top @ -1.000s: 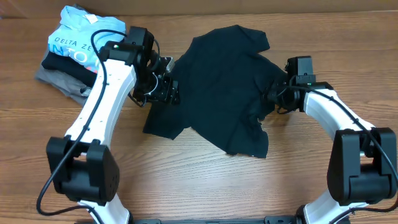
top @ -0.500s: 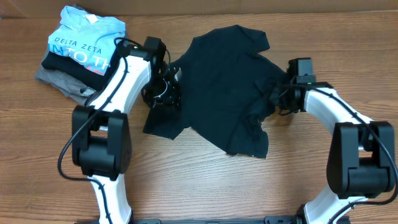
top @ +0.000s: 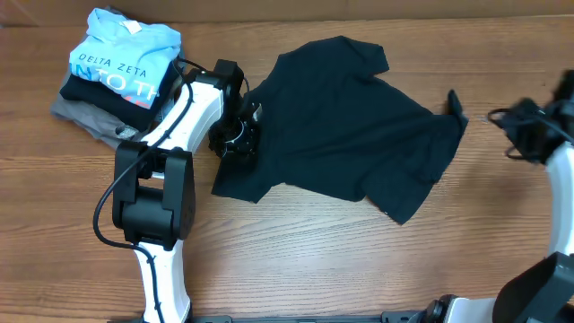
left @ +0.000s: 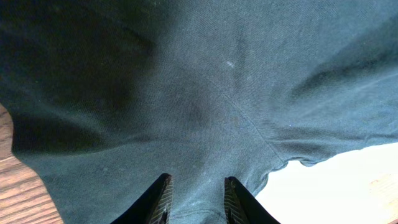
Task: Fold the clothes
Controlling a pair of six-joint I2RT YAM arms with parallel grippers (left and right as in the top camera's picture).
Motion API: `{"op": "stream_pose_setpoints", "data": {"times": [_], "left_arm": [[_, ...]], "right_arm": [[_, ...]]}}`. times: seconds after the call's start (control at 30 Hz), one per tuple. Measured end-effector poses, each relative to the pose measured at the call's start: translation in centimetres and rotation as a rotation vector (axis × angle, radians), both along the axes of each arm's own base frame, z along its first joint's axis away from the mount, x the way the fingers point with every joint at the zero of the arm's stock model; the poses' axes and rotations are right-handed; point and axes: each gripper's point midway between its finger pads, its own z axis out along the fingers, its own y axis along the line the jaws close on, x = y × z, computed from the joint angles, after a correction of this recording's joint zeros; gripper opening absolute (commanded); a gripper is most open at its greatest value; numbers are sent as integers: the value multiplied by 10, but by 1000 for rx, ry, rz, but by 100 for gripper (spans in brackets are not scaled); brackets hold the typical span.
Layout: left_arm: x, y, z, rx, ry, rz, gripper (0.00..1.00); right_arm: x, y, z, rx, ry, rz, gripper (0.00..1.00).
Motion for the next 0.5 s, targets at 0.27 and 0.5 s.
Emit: {"op": "stream_pose_setpoints", "data": {"times": [0.27,0.5], "left_arm": [[-3,1,0,7,15,2,34],[0,6,21,14,36,40,32]], "right_arm": [[-55,26,-40,231,194,-8,61],[-86,108,-93,320,374,187,55]]}}
